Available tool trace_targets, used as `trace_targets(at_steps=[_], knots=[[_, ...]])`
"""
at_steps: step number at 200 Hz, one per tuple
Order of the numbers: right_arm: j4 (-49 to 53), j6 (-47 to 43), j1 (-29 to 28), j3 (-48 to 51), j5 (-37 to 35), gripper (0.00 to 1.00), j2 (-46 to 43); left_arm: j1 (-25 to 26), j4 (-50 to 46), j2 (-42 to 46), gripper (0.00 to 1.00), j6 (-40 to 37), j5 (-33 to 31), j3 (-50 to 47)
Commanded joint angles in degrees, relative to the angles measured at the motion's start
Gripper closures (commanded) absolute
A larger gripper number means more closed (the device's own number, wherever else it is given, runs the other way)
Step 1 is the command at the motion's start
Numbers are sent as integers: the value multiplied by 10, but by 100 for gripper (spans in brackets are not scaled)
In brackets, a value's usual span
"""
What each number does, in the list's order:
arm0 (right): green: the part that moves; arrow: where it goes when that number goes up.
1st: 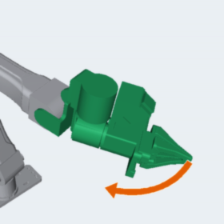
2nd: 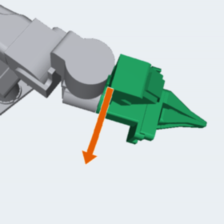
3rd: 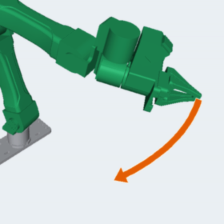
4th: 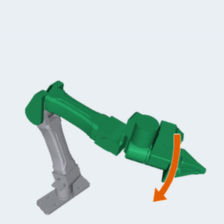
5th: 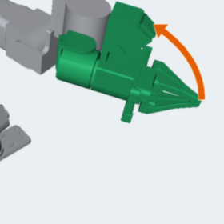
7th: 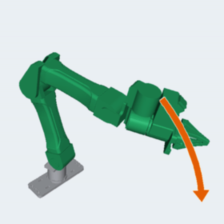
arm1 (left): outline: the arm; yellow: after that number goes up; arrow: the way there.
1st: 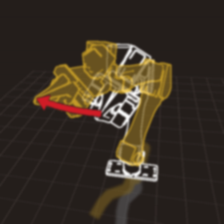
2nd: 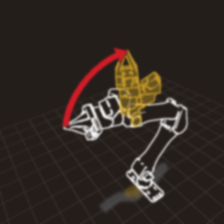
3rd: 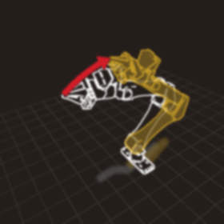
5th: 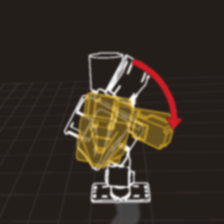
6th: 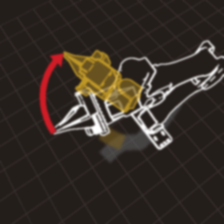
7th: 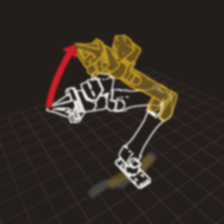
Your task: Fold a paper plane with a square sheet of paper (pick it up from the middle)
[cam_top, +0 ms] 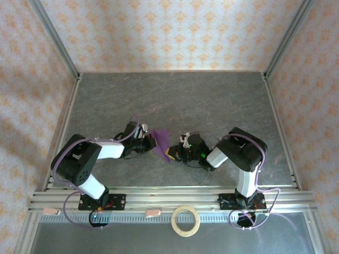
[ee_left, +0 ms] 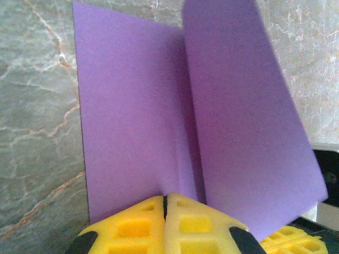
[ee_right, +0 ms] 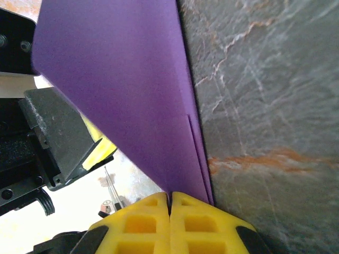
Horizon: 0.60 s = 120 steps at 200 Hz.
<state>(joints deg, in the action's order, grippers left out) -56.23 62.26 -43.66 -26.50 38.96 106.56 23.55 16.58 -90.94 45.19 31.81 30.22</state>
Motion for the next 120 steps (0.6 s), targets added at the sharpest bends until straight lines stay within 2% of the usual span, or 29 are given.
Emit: trace_targets(at_steps=[1,74,120], knots=[[10,-18,2,4,-15,100,-11,1,-32,5,98,12,-42,-28],[-4,-20,2,9,-6,100,-14,0,-40,22,98,15,-61,-31],[-5,-10,3,3,13,100,15,0,-36,41,96,1,-54,-20]])
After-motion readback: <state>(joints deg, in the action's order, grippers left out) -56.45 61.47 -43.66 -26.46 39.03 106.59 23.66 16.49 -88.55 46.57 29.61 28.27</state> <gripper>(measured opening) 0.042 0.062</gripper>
